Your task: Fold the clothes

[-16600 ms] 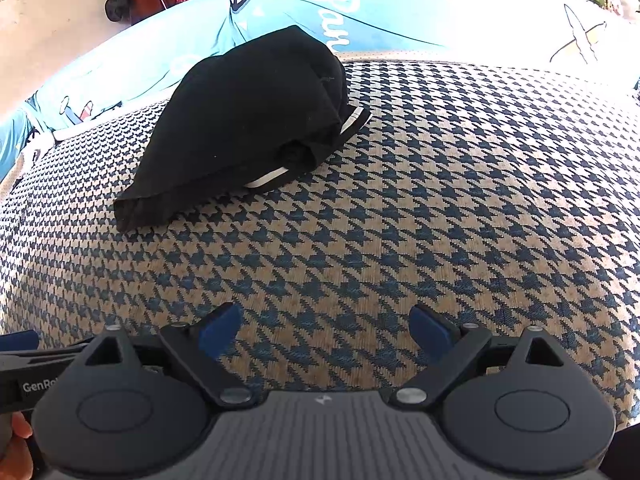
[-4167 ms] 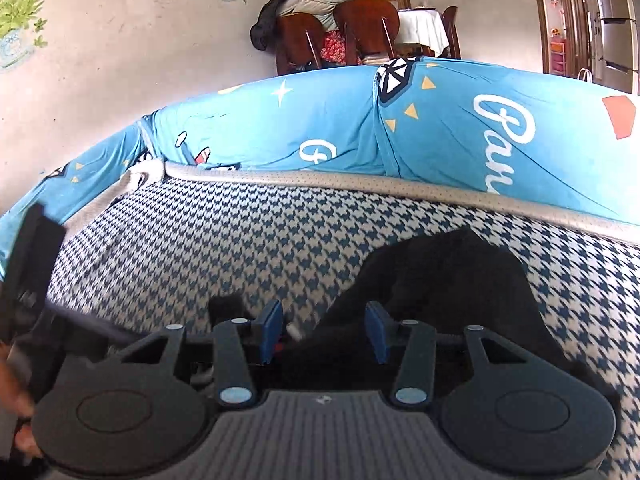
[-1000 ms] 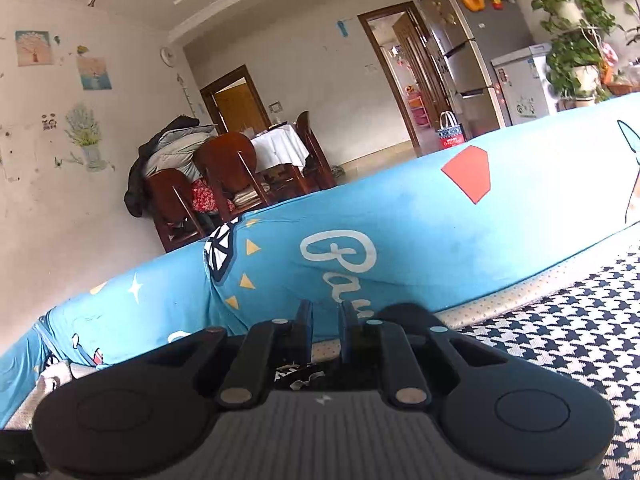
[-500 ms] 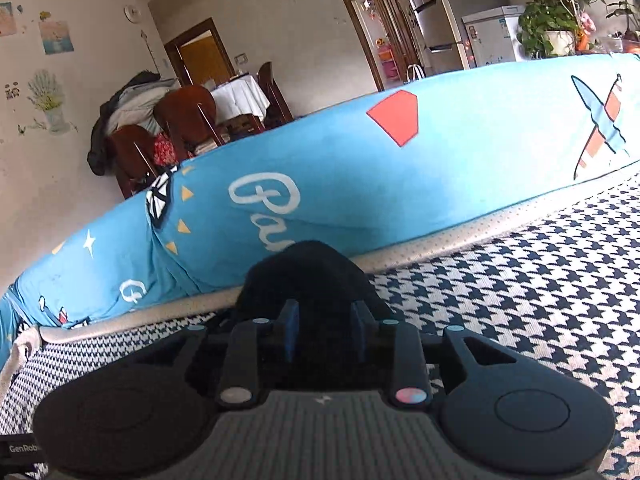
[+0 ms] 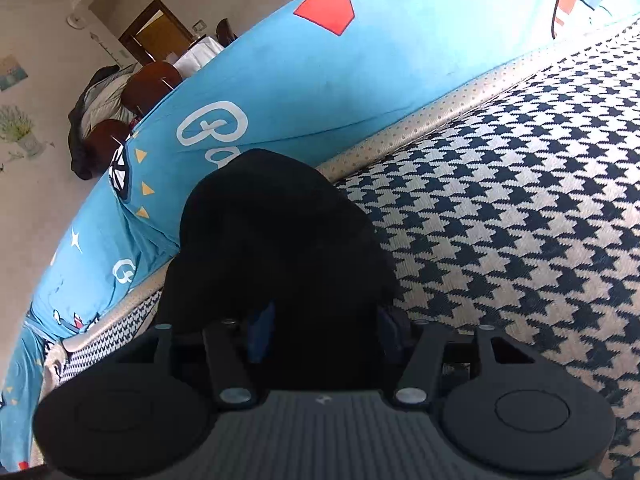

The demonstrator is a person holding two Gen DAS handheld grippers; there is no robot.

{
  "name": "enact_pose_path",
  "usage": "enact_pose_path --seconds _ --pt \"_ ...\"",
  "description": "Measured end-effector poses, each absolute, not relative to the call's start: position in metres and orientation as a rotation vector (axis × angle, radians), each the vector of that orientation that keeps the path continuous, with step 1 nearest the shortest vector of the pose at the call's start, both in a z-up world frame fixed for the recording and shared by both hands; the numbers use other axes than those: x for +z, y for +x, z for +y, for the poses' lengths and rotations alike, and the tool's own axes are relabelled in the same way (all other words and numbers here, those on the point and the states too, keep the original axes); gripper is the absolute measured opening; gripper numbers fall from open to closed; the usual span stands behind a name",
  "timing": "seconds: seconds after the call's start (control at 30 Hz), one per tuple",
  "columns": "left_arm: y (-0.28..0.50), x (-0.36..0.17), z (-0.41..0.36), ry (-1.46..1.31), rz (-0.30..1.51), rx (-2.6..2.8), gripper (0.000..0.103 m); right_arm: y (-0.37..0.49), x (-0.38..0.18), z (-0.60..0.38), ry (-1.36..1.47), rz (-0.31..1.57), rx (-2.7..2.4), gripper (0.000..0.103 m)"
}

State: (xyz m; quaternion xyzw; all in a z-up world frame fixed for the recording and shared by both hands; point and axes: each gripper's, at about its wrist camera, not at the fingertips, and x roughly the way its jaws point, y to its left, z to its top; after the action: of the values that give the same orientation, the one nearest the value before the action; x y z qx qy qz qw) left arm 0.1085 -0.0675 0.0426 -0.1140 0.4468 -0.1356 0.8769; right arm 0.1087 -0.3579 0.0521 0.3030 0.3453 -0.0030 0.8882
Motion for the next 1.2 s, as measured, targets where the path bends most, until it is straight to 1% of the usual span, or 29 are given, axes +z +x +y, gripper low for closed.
enact_pose_path --seconds 0.03,0.07,0.1,0.17,0.2,0.23,0.53,0.67,0.73,0.83,0.97,1.2 --pt "0.108 0.041 -0.068 -0.235 0.939 -0.286 0.087 0.11 0.051 -0.356 0.634 0.715 -0.008 0.056" --pt "0.108 0.04 -0.069 -0.231 0.946 -0.29 0.087 0.11 0.051 -0.355 0.638 0.706 -0.01 0.049" --pt "0.108 0.04 -0.07 -0.224 0.95 -0.292 0.087 0.111 0.052 -0.354 0.64 0.697 -0.009 0.034" --pt "0.107 0.04 -0.071 -0.205 0.954 -0.294 0.087 0.112 0.055 -0.352 0.636 0.685 -0.002 0.018" --pt "0.107 0.04 -0.071 -0.202 0.955 -0.295 0.088 0.111 0.058 -0.351 0.627 0.673 -0.006 0.013" --pt "0.106 0.04 -0.071 -0.199 0.956 -0.296 0.088 0.109 0.062 -0.35 0.617 0.66 -0.013 0.011" --pt "0.104 0.046 -0.067 -0.193 0.969 -0.301 0.089 0.076 0.123 -0.356 0.453 0.486 -0.205 0.007" --pt "0.102 0.05 -0.066 -0.183 0.97 -0.302 0.091 0.06 0.139 -0.361 0.319 0.428 -0.362 0.006" --pt "0.101 0.051 -0.066 -0.172 0.974 -0.303 0.091 0.057 0.139 -0.37 0.308 0.459 -0.452 0.006" --pt "0.099 0.053 -0.067 -0.16 0.978 -0.307 0.091 0.052 0.135 -0.39 0.366 0.495 -0.479 0.007" --pt "0.098 0.054 -0.069 -0.154 0.986 -0.315 0.091 0.048 0.135 -0.401 0.422 0.531 -0.401 0.008" --pt "0.087 0.061 -0.07 -0.136 0.988 -0.337 0.093 0.038 0.122 -0.394 0.431 0.652 -0.303 0.011"
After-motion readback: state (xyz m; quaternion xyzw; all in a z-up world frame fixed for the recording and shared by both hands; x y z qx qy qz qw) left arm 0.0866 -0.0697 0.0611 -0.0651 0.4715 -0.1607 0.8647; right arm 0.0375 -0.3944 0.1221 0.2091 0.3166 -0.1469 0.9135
